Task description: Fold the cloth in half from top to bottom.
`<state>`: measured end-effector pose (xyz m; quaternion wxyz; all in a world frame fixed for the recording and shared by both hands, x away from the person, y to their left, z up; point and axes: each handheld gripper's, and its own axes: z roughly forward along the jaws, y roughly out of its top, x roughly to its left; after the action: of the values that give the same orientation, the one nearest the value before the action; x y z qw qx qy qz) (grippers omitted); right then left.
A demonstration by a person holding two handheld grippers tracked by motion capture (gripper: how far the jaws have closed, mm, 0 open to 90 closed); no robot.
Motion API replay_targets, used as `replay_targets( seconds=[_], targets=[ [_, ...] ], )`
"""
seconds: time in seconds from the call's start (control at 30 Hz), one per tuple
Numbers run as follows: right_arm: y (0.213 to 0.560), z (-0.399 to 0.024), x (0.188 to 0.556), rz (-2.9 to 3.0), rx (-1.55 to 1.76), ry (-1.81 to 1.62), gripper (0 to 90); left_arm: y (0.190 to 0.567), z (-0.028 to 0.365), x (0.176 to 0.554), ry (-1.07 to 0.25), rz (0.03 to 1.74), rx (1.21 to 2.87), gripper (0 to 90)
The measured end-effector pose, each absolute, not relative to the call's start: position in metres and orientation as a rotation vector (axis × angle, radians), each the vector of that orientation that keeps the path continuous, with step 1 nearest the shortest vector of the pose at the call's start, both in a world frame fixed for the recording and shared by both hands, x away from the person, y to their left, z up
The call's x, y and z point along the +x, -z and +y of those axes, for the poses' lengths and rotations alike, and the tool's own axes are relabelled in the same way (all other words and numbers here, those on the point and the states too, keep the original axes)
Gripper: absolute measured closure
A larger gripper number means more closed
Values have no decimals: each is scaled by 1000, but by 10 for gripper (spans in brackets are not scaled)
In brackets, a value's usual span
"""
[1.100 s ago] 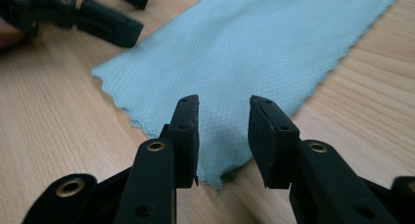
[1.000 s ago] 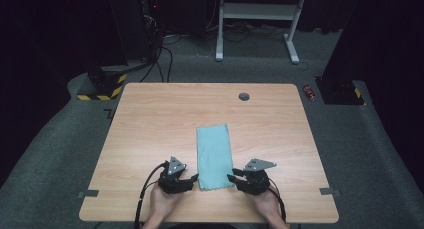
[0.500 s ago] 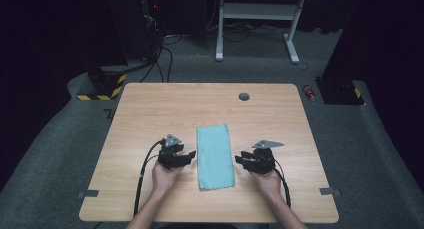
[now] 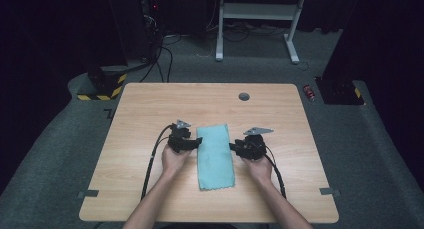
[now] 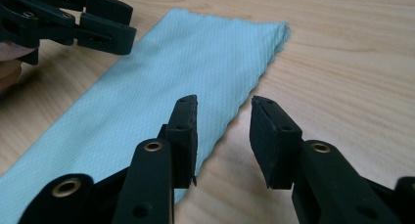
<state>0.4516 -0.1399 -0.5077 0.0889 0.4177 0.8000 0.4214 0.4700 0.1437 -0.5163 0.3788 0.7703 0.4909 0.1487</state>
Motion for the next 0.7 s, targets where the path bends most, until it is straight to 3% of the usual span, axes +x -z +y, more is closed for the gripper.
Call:
replay_targets(
  seconds=[0.27, 0.7],
  targets=[
    [500, -132, 471, 2415, 1216, -1215, 691, 522, 149, 482, -375, 1287, 1912, 433],
    [495, -126, 498, 2398, 1261, -1202, 667, 512, 138, 497, -413, 1275, 1972, 415]
  ],
)
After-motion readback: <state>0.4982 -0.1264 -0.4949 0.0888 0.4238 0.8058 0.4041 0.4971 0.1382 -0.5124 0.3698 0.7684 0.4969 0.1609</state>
